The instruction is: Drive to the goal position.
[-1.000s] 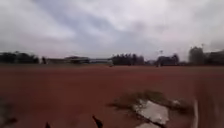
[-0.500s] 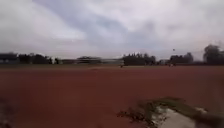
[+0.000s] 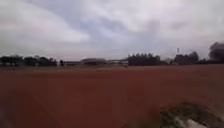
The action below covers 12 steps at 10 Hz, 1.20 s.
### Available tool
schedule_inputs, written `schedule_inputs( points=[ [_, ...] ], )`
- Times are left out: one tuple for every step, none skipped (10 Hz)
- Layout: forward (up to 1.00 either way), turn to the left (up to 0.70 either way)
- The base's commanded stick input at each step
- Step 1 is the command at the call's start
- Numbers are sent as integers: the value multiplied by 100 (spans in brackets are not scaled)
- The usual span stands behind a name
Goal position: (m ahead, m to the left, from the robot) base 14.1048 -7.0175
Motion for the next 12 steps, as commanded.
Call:
schedule_inputs(
  points=[
    [70, 0],
    [70, 0],
    [70, 0],
    [70, 0],
    [70, 0],
    [70, 0],
    [70, 0],
    [70, 0],
    [70, 0],
    [70, 0],
    [70, 0],
    [70, -5]
  ],
)
